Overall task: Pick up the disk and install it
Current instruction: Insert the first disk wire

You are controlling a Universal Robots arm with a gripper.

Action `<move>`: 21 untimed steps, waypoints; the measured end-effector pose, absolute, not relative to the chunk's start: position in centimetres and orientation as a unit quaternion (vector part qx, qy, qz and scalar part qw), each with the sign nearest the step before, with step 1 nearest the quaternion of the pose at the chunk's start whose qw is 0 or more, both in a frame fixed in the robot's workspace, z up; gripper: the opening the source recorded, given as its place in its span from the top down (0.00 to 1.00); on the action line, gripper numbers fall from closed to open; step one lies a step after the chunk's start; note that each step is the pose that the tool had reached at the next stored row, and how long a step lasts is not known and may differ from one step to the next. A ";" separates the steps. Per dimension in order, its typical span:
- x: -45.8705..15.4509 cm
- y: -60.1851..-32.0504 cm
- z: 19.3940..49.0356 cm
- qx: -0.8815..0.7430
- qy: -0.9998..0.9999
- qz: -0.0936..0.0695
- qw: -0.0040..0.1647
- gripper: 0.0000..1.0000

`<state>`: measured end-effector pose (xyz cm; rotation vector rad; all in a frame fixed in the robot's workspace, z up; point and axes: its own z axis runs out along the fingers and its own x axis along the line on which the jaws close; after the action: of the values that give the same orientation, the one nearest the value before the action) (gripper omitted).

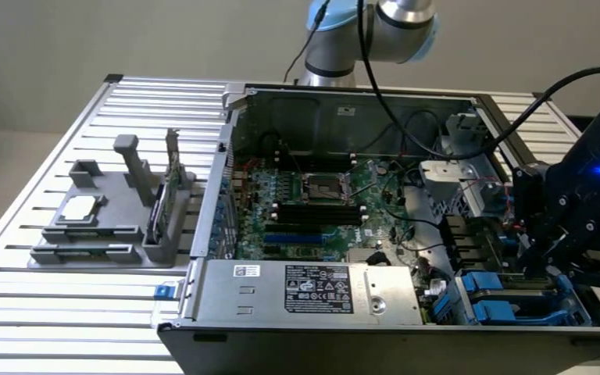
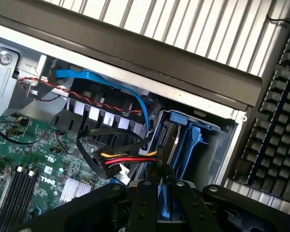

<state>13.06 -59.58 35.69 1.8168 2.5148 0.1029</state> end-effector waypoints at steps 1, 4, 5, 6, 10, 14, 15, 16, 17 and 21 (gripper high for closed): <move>13.1 -59.6 35.7 0.588 0.808 0.032 0.019 0.83; 13.1 -59.6 35.7 0.594 0.803 0.029 0.020 0.83; 13.1 -59.6 35.7 0.596 0.802 0.028 0.021 0.83; 13.1 -59.5 35.7 0.597 0.801 0.027 0.021 0.83; 13.1 -59.2 35.7 0.599 0.800 0.022 0.024 0.83; 13.1 -58.7 35.7 0.599 0.800 0.015 0.028 0.83; 13.1 -58.6 35.7 0.599 0.800 0.013 0.028 0.83; 13.1 -58.5 35.7 0.599 0.800 0.012 0.029 0.83; 13.1 -58.4 35.7 0.600 0.800 0.010 0.030 0.83; 13.1 -57.9 35.7 0.600 0.799 0.001 0.034 0.83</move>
<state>13.13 -57.95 35.69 1.8440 2.4580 0.0040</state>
